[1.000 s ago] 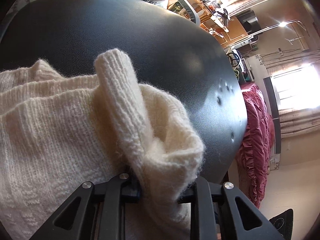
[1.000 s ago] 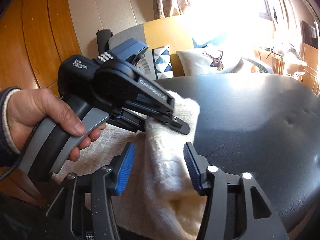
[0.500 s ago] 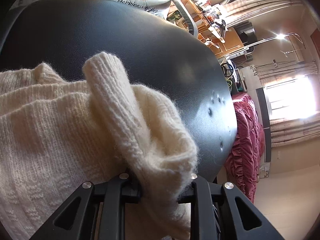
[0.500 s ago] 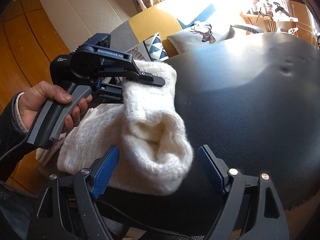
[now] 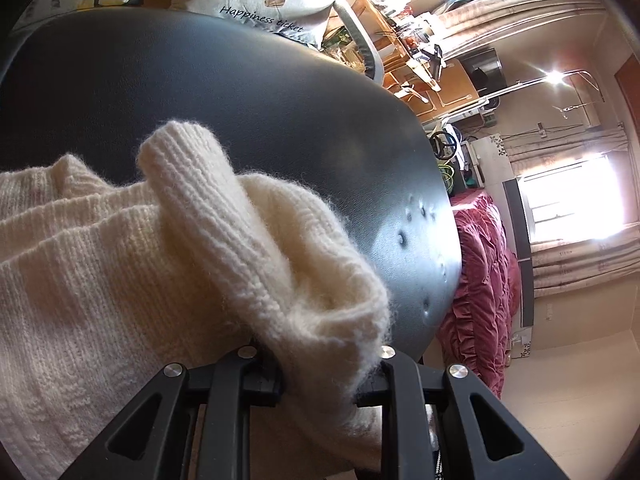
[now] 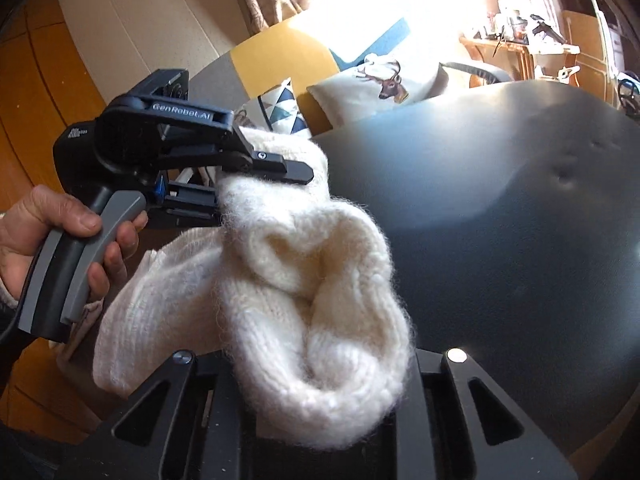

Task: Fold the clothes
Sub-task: 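Lift the gripped sweater side with the left gripper and fold it over the body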

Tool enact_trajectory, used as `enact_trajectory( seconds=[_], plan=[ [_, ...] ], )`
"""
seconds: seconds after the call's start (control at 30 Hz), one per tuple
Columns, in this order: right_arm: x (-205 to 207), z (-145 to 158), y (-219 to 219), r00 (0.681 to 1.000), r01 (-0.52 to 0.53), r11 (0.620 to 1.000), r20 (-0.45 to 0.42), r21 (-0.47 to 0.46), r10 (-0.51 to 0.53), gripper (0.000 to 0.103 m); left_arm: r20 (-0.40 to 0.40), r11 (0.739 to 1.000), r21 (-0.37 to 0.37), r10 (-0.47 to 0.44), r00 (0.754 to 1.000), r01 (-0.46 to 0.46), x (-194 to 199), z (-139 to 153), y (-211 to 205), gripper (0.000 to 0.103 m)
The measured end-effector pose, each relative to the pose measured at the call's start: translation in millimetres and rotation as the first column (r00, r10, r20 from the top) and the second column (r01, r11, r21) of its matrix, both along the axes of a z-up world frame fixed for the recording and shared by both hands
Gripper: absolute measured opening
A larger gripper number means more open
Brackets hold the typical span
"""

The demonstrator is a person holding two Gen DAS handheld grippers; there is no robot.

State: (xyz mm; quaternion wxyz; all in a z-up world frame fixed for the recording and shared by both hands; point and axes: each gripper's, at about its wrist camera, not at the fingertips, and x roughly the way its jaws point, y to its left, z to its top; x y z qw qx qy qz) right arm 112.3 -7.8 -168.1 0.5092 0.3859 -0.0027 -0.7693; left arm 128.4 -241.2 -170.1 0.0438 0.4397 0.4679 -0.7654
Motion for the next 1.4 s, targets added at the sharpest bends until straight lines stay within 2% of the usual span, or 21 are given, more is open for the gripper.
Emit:
enact_trajectory(
  seconds=[0.13, 0.3, 0.47, 0.63, 0.8, 0.9, 1.07, 1.23, 1.33, 1.4],
  plan=[
    [-5.9, 34.5, 4.6, 0.995, 0.035, 0.999, -0.089, -0.027, -0.038, 0.020, -0.076, 1.000, 0.012, -0.020, 0.997, 0.021, -16.0, 25.0, -1.9, 0.022],
    [19.0, 62.3, -4.1, 0.985, -0.006, 0.999, -0.173, -0.032, 0.000, 0.020, -0.143, 0.999, 0.027, -0.024, 0.989, 0.028, -16.2, 49.7, -12.3, 0.022],
    [57.9, 80.5, -30.8, 0.965, -0.102, 0.995, -0.245, -0.011, 0.097, 0.020, -0.189, 0.999, 0.053, 0.004, 0.982, 0.007, 12.8, 63.5, -33.3, 0.022],
    [99.9, 95.4, -54.4, 0.931, -0.196, 0.980, -0.311, 0.022, 0.193, 0.020, -0.241, 0.998, 0.063, 0.044, 0.969, -0.030, 62.0, 77.9, -55.0, 0.022],
    [154.7, 103.3, -76.9, 0.863, -0.284, 0.954, -0.408, 0.098, 0.299, 0.020, -0.283, 0.994, 0.085, 0.087, 0.955, -0.066, 118.2, 75.1, -73.1, 0.022],
    [190.0, 96.4, -93.3, 0.804, -0.336, 0.926, -0.460, 0.173, 0.377, 0.020, -0.300, 0.991, 0.105, 0.113, 0.947, -0.085, 151.6, 65.2, -83.8, 0.022],
    [241.2, 71.8, -122.5, 0.704, -0.408, 0.859, -0.493, 0.309, 0.511, 0.020, -0.330, 0.984, 0.140, 0.148, 0.933, -0.106, 203.7, 42.8, -101.6, 0.022],
    [274.8, 57.0, -148.3, 0.622, -0.442, 0.809, -0.518, 0.387, 0.587, 0.020, -0.429, 0.988, 0.135, 0.131, 0.894, -0.080, 239.6, 16.7, -121.5, 0.023],
    [288.8, 51.0, -163.1, 0.592, -0.452, 0.785, -0.516, 0.423, 0.619, 0.020, -0.476, 0.981, 0.165, 0.169, 0.863, -0.101, 256.4, 5.2, -131.9, 0.023],
    [298.0, 44.8, -173.5, 0.574, -0.456, 0.768, -0.511, 0.450, 0.640, 0.020, -0.501, 0.984, 0.151, 0.157, 0.851, -0.093, 264.2, 4.5, -134.8, 0.024]
  ],
)
